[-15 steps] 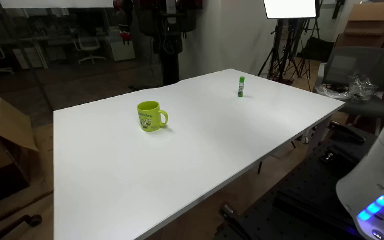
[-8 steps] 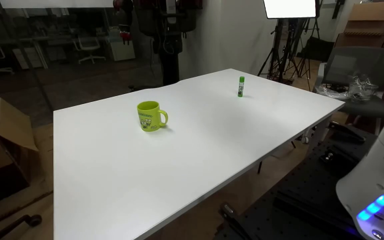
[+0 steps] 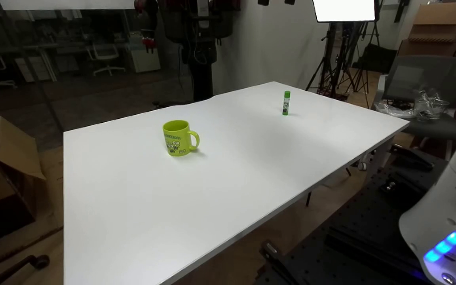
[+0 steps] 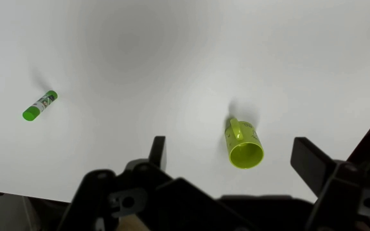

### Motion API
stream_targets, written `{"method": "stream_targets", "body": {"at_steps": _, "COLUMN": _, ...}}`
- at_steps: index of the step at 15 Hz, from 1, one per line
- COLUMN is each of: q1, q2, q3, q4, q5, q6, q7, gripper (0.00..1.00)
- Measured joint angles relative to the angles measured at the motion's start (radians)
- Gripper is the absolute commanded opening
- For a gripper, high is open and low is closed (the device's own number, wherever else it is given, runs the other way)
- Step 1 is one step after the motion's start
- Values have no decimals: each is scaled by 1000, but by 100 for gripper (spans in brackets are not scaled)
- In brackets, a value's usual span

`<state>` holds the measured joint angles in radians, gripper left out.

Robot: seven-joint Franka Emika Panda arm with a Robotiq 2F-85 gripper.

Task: Shift the cup to the right

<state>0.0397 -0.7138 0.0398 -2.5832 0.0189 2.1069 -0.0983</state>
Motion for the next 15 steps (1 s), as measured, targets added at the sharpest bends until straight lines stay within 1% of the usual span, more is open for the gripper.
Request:
{"method": "stream_targets", "body": {"at_steps": 3, "q1": 5, "q2": 62, "q3": -3, "q4": 13, "q5": -1, "q6": -11, "q7": -19, "gripper": 100}}
{"method": "stream_targets", "body": {"at_steps": 5, "q1": 6, "q2": 167, "q3": -25, "q4": 52, "q5": 0, "q6": -16, "q7": -62, "gripper": 100}}
{"method": "stream_targets", "body": {"at_steps": 9, "q1": 2, "q2": 414, "q3": -87, "q4": 171, "q5": -21, "q6": -16, "q7": -235, "gripper": 100}}
{"method": "stream_targets", "body": {"at_steps": 11, "q1": -3, "q2": 515, "q3": -95, "q4": 233, "q5": -30, "q6": -13, "q7": -263, "gripper": 100}}
{"method": "stream_targets", "body": {"at_steps": 13, "q1": -3, "q2": 555, "q3": -95, "q4": 261, "q5": -35, "q6": -13, "q7": -269, "gripper": 100}}
{"method": "stream_targets", "body": {"at_steps": 15, "q1": -3, "q2": 557, "q3": -93, "q4": 264, "q5": -37, "q6": 2, "q7": -267, "gripper": 100}}
